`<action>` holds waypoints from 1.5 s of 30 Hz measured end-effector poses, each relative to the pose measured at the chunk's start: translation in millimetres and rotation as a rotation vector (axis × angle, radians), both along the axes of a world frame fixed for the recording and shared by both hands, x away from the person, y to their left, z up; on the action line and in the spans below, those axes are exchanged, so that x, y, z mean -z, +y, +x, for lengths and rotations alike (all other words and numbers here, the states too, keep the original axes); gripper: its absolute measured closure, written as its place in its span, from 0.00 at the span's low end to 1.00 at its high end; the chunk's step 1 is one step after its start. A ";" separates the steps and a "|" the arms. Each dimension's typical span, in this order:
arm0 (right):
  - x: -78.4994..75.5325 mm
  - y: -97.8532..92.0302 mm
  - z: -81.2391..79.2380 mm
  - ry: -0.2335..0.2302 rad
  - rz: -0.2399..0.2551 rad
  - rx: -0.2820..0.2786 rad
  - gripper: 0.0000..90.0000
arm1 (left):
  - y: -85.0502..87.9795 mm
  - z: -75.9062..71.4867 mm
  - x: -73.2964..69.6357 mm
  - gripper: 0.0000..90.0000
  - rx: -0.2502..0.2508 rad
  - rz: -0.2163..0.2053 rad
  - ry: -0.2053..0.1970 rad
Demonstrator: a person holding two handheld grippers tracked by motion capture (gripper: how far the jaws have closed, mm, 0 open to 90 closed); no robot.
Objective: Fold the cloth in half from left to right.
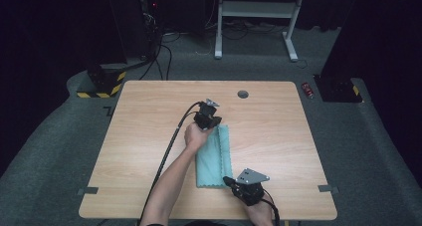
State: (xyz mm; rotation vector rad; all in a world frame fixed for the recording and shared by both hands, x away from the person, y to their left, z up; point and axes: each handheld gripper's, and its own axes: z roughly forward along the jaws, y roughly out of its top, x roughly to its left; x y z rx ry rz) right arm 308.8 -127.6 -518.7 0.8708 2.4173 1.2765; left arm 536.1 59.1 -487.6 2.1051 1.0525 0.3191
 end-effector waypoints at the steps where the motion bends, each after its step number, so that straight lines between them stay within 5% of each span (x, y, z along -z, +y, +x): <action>1: -0.3 -1.3 -0.6 -0.006 -0.008 0.001 1.00 | -1.7 0.3 -0.2 1.00 0.007 0.003 -0.003; 26: 3.3 -10.7 -3.3 0.022 -0.087 0.023 0.99 | -28.0 1.1 12.9 0.99 0.037 0.050 0.000; 33: 0.0 -16.5 -0.1 0.018 -0.076 0.042 0.86 | -15.6 -0.5 7.3 0.63 -0.042 0.035 -0.019; 42: -16.4 -16.1 30.1 -0.016 -0.093 0.058 0.84 | 24.1 -23.6 -2.3 0.54 -0.107 0.007 -0.051; 45: -16.8 -8.6 41.2 -0.020 -0.110 0.038 0.84 | 29.2 -33.4 3.0 0.53 -0.097 0.055 -0.056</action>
